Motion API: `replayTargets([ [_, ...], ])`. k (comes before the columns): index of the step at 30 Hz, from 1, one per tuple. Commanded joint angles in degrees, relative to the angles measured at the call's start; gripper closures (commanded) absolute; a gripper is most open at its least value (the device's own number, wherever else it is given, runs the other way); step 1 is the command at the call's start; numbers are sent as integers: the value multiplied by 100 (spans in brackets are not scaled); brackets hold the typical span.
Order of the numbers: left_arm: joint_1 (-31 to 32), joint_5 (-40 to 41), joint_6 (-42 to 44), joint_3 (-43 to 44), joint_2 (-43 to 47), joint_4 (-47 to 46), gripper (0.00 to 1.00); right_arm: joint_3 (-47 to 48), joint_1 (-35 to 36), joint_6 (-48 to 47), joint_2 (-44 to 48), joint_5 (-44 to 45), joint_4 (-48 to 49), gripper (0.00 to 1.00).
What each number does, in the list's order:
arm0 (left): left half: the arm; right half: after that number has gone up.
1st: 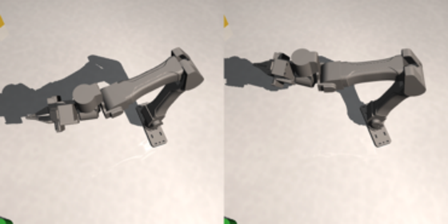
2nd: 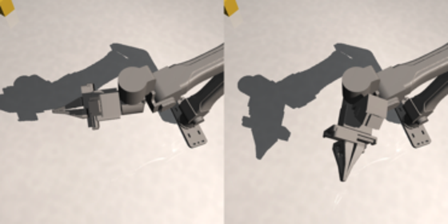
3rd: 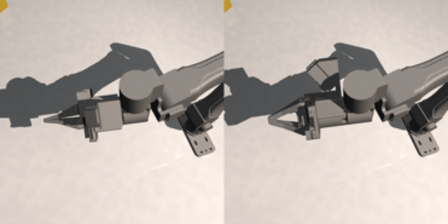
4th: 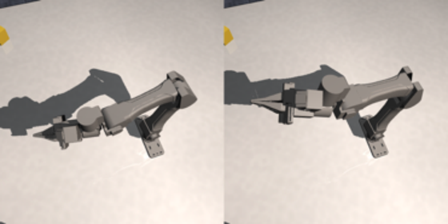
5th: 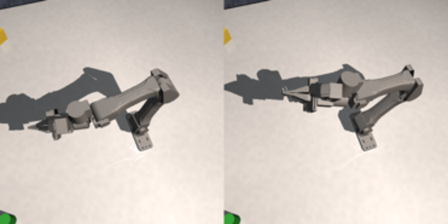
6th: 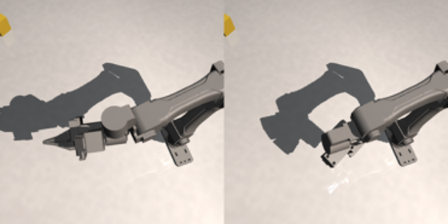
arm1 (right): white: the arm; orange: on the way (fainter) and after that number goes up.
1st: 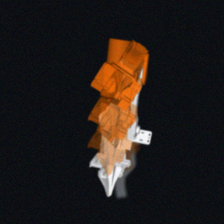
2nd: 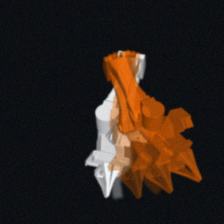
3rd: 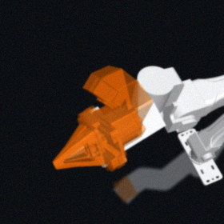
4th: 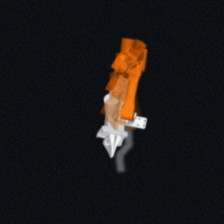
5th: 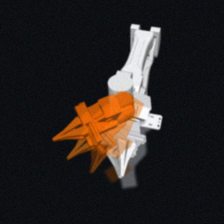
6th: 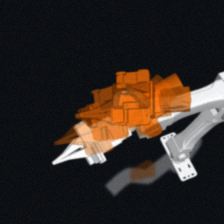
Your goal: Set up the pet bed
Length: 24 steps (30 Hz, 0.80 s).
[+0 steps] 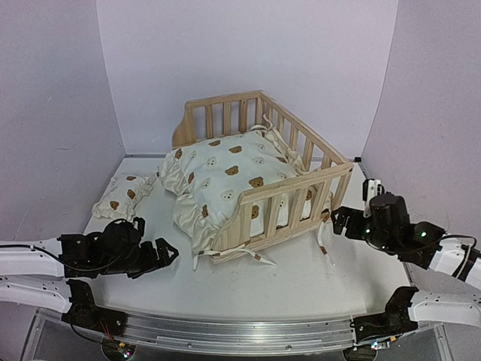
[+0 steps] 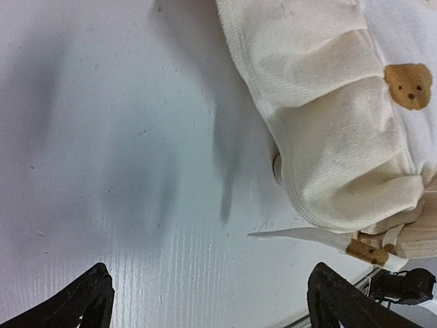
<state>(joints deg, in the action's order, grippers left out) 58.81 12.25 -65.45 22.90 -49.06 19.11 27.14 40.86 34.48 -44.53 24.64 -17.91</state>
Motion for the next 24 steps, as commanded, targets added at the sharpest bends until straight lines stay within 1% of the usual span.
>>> replayTargets([
  [1, -18, 545, 535, 556, 323, 219, 1, 1273, 24, -837, -10, -706, -1180, 2],
  [5, -76, 1056, 1658, 1462, 103, 258, 1, 2468, 18, -1204, -522, -1135, -1908, 2],
  [7, -308, 1022, 2318, 1885, -170, 170, 1, 3061, 19, -1259, -864, -1277, -2177, 2],
  [8, -516, 878, 2576, 2064, -298, 80, 1, 3383, 18, -1239, -1053, -1263, -2370, 2],
  [10, -1134, 237, 3041, 2361, -566, -190, 1, 4014, 16, -1135, -1515, -1284, -2758, 2],
  [11, -1497, -102, 3240, 2505, -713, -344, 1, 4349, 2, -949, -1790, -1153, -2968, 2],
  [13, -2143, -649, 3634, 2883, -1104, -609, 1, 4906, -90, -291, -2236, -634, -3561, 2],
  [16, -3075, -1485, 4010, 3616, -1850, -946, 1, 5428, -394, 165, -2715, -855, -3842, 2],
  [18, -3512, -1974, 4192, 4220, -2409, -1116, 2, 5658, -527, 317, -3007, -1121, -3928, 2],
  [19, -3690, -2070, 4344, 4548, -2714, -1147, 2, 5789, -562, 350, -3137, -1169, -3983, 2],
  [21, -3849, -2143, 4630, 5332, -3308, -1030, 3, 5932, -605, 416, -3319, -1101, -4015, 2],
  [23, -3954, -1941, 4813, 6020, -3816, -932, 2, 6041, -784, 548, -3505, -1307, -4101, 2],
  [24, -4040, -1924, 4821, 6376, -4024, -886, 2, 6087, -873, 645, -3595, -1447, -4123, 5],
])
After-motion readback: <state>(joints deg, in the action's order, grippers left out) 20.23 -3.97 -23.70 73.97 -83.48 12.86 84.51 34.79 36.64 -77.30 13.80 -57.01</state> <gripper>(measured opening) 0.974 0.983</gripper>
